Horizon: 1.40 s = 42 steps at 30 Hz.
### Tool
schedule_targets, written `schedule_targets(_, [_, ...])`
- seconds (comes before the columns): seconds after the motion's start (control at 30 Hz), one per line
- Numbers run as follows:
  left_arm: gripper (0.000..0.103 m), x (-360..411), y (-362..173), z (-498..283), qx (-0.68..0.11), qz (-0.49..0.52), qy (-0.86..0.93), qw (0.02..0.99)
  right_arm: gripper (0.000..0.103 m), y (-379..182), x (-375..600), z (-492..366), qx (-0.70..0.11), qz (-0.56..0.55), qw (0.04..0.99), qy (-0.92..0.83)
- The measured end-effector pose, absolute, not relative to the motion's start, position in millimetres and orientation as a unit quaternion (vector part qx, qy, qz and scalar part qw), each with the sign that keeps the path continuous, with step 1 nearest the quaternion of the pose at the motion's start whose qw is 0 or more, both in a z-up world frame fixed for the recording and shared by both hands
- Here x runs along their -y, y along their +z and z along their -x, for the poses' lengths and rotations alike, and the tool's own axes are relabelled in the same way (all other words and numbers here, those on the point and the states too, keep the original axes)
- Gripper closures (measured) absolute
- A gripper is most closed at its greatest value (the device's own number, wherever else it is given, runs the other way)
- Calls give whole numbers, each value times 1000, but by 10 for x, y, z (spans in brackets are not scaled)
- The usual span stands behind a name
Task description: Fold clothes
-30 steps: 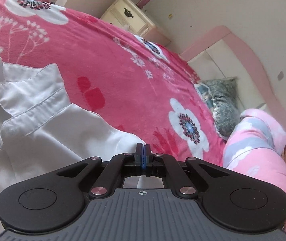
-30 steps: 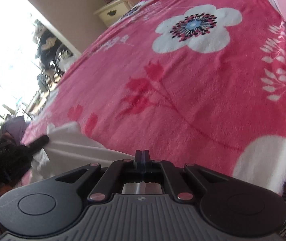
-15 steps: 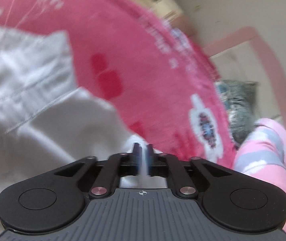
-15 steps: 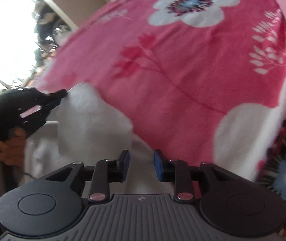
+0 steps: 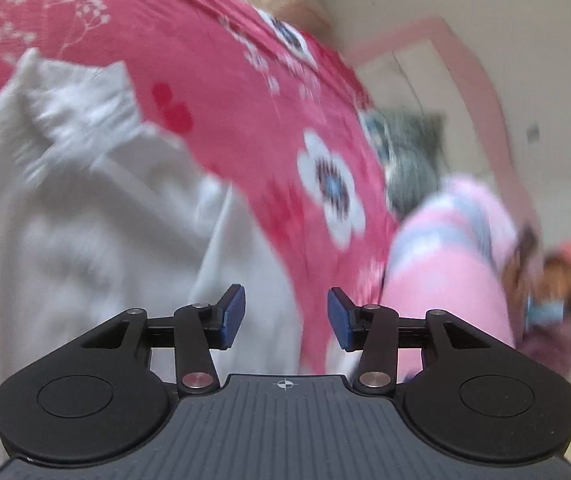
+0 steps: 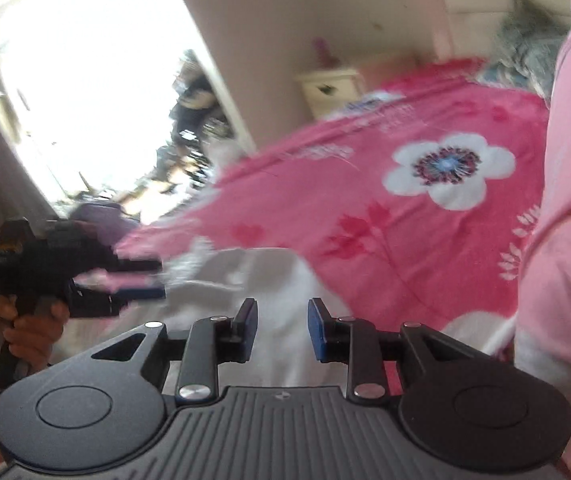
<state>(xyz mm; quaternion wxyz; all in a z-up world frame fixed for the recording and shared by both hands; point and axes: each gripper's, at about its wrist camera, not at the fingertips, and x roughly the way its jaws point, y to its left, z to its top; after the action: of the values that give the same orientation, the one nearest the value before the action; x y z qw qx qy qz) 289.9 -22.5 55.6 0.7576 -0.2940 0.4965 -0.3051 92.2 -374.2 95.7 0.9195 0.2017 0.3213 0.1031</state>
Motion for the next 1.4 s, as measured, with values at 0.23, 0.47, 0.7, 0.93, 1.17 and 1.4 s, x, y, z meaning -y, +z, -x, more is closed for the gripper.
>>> schedule_targets(0.23, [58, 47, 444, -1423, -557, 204, -276, 756, 71, 651, 3519, -135, -425, -312, 832, 171])
schedule_targets(0.47, [60, 192, 18, -549, -566, 149, -245, 773, 71, 62, 3098, 167, -505, -361, 767, 161])
schedule_targets(0.7, [95, 187, -153, -278, -558, 152, -213, 788, 81, -213, 2783, 221, -545, -355, 744, 153])
schedule_targets(0.93, [103, 36, 0, -85, -545, 199, -206, 788, 99, -5, 2646, 347, -528, -356, 754, 161])
schedule_targets(1.17, [103, -5, -42, 92, -552, 187, -193, 790, 99, -49, 2620, 462, -550, -329, 752, 157])
schedule_targets(1.4, [103, 36, -172, 138, -577, 145, -198, 779, 87, -123, 2602, 514, -574, -279, 757, 141])
